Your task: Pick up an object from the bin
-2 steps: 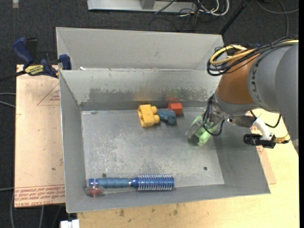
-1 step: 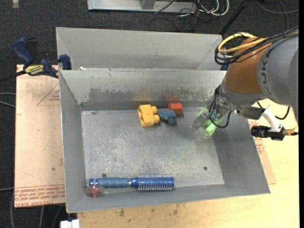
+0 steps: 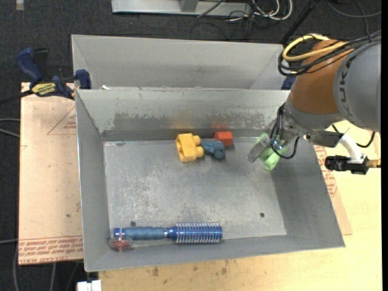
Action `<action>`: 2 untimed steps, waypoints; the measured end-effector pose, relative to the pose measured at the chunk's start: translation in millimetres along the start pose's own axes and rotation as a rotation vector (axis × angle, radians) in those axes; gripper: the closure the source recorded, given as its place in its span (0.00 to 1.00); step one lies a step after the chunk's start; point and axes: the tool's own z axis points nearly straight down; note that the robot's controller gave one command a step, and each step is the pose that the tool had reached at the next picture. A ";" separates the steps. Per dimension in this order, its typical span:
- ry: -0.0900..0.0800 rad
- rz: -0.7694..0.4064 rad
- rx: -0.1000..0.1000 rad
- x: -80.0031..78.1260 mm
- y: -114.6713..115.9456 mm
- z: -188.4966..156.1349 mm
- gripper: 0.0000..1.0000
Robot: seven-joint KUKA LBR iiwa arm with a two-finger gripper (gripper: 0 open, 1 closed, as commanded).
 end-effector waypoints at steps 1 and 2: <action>0.000 -0.003 0.000 -0.4 0.7 -13.9 1.00; 0.001 -0.006 0.001 -0.7 1.3 -23.8 1.00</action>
Offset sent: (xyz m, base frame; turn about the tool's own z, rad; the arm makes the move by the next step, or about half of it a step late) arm 0.0000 -0.0001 0.0137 0.0000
